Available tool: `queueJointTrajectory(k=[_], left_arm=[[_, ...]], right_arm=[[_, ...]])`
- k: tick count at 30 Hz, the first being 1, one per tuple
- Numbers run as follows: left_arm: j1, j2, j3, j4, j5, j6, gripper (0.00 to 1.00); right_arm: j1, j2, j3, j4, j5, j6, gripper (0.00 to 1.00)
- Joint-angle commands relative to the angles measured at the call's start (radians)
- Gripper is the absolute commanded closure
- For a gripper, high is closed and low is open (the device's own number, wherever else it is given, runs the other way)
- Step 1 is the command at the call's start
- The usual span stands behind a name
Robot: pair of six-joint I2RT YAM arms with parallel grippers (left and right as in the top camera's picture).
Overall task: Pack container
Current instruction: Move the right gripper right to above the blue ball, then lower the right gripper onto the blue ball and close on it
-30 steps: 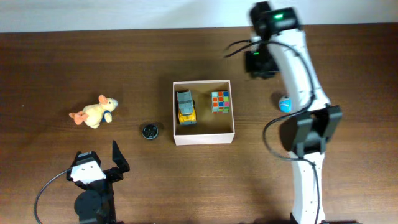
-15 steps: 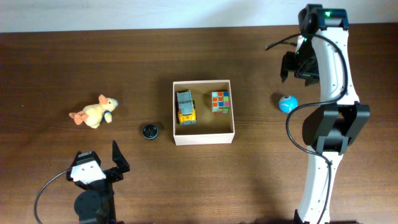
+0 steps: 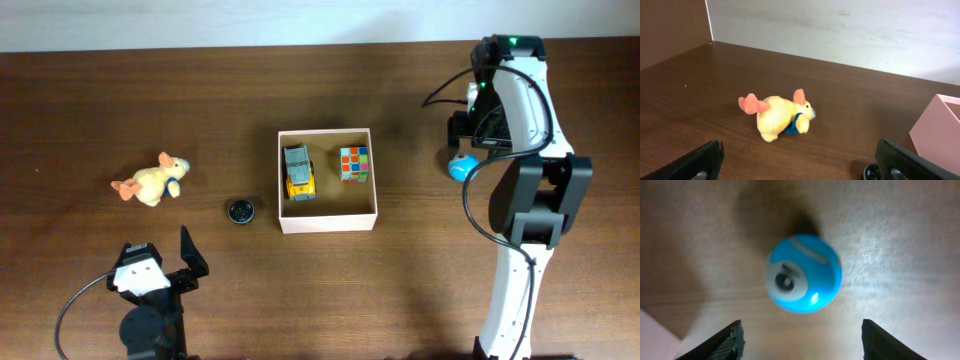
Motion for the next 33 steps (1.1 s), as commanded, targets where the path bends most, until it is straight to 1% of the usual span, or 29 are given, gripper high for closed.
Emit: queueJointTrajectory(k=[1, 7, 11, 17, 19, 25, 26, 33], left_arm=[[0.006, -0.001, -0.008, 0.004, 0.018, 0.002, 0.01], [0.006, -0.001, -0.008, 0.004, 0.018, 0.002, 0.01], [0.006, -0.001, -0.008, 0.004, 0.018, 0.002, 0.01], [0.006, -0.001, -0.008, 0.004, 0.018, 0.002, 0.01], [0.006, -0.001, -0.008, 0.004, 0.018, 0.002, 0.01], [0.006, -0.001, -0.008, 0.004, 0.018, 0.002, 0.01], [0.006, -0.001, -0.008, 0.004, 0.018, 0.002, 0.01], [0.006, -0.001, -0.008, 0.004, 0.018, 0.002, 0.01]], right_arm=[[-0.016, -0.038, -0.036, 0.038, 0.008, -0.059, 0.3], [-0.019, -0.038, -0.113, 0.138, 0.004, -0.124, 0.28], [-0.019, -0.037, -0.154, 0.178, 0.004, -0.134, 0.26], [-0.019, -0.036, -0.207, 0.222, 0.004, -0.134, 0.27], [-0.019, -0.036, -0.218, 0.226, 0.004, -0.134, 0.31], [-0.019, -0.036, -0.22, 0.226, 0.004, -0.134, 0.53], [-0.019, -0.036, -0.22, 0.226, 0.004, -0.134, 0.54], [-0.019, -0.036, -0.22, 0.224, 0.004, -0.133, 0.55]])
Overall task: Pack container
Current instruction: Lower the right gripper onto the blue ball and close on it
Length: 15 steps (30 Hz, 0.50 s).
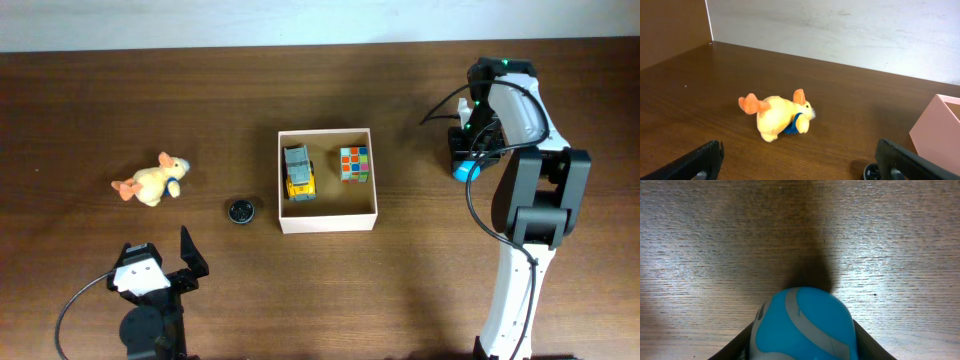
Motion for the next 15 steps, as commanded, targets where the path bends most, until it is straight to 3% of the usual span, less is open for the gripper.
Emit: queueJointTrajectory(k=[1, 15], left_arm=[[0.006, -0.001, -0.008, 0.003, 0.018, 0.002, 0.01], [0.006, -0.001, -0.008, 0.003, 0.018, 0.002, 0.01]], right_arm=[[-0.003, -0.036, -0.009, -0.002, 0.003, -0.003, 0.55], [0.002, -0.038, 0.205, -0.148, -0.044, -0.003, 0.55]])
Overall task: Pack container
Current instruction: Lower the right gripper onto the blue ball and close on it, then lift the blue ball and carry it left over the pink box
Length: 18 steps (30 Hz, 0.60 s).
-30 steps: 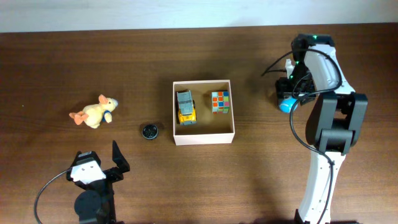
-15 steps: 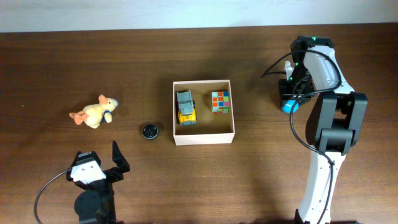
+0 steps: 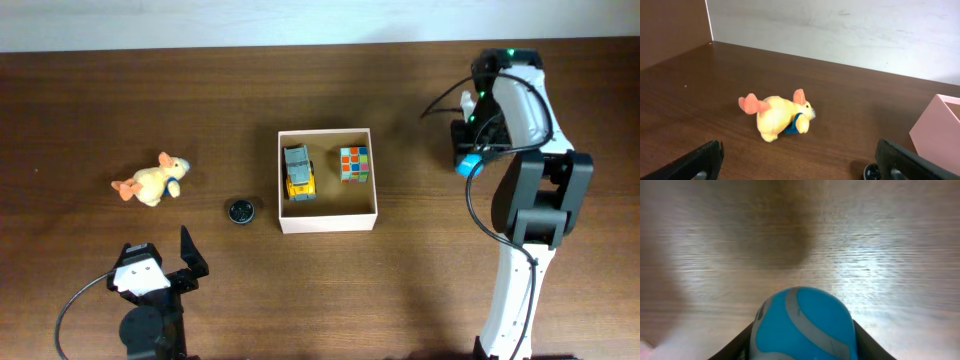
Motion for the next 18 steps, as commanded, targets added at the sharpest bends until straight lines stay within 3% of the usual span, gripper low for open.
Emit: queueJointTrajectory(k=[1, 11, 18], left_arm=[[0.006, -0.001, -0.008, 0.004, 0.018, 0.002, 0.01], [0.006, -0.001, -0.008, 0.004, 0.018, 0.002, 0.01], [0.006, -0.001, -0.008, 0.004, 0.018, 0.002, 0.01]], right_arm=[[0.004, -0.038, 0.108, -0.036, -0.029, -0.003, 0.55], [0.144, -0.038, 0.378, -0.158, -0.035, -0.006, 0.55], [0.319, -0.038, 0.418, -0.158, -0.035, 0.002, 0.55]])
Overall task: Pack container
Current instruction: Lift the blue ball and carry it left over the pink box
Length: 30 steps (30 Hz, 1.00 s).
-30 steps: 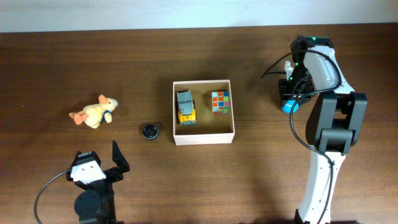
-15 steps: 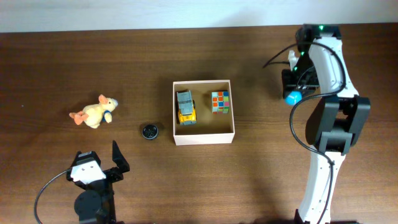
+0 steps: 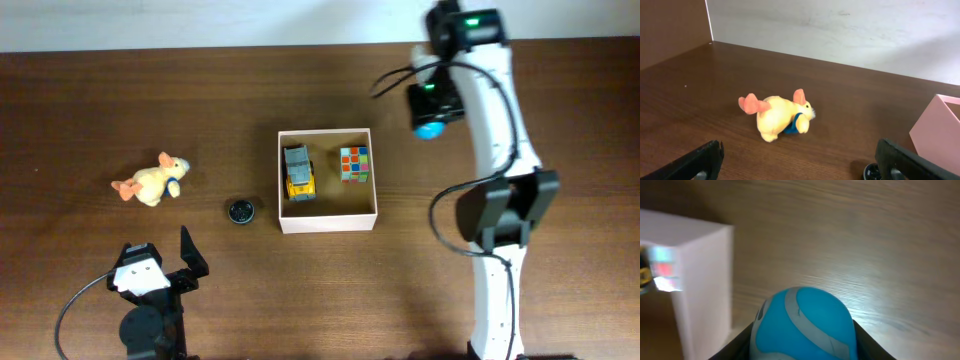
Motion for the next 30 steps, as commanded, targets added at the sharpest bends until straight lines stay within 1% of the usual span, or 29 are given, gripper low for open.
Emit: queueJointTrajectory(k=[1, 8, 15, 18, 19, 20, 30], left_arm=[[0.006, -0.001, -0.008, 0.004, 0.018, 0.002, 0.01], [0.006, -0.001, -0.008, 0.003, 0.018, 0.002, 0.01], [0.006, -0.001, -0.008, 0.003, 0.018, 0.002, 0.01], [0.006, -0.001, -0.008, 0.003, 0.018, 0.002, 0.01], [0.006, -0.001, -0.008, 0.003, 0.018, 0.002, 0.01], [0.006, -0.001, -0.008, 0.003, 0.018, 0.002, 0.01], [0.006, -0.001, -0.008, 0.003, 0.018, 0.002, 0.01]], right_arm=[[0.084, -0.038, 0.023, -0.002, -0.016, 0.0, 0.55], [0.225, -0.038, 0.023, 0.034, -0.016, 0.023, 0.55], [0.312, -0.034, 0.021, 0.106, -0.016, 0.034, 0.54], [0.332, -0.024, 0.019, 0.135, -0.016, 0.034, 0.53], [0.333, -0.019, 0.019, 0.139, -0.016, 0.039, 0.5], [0.333, -0.014, 0.018, 0.141, -0.016, 0.042, 0.5], [0.332, 0.063, 0.014, 0.177, -0.028, 0.041, 0.5]])
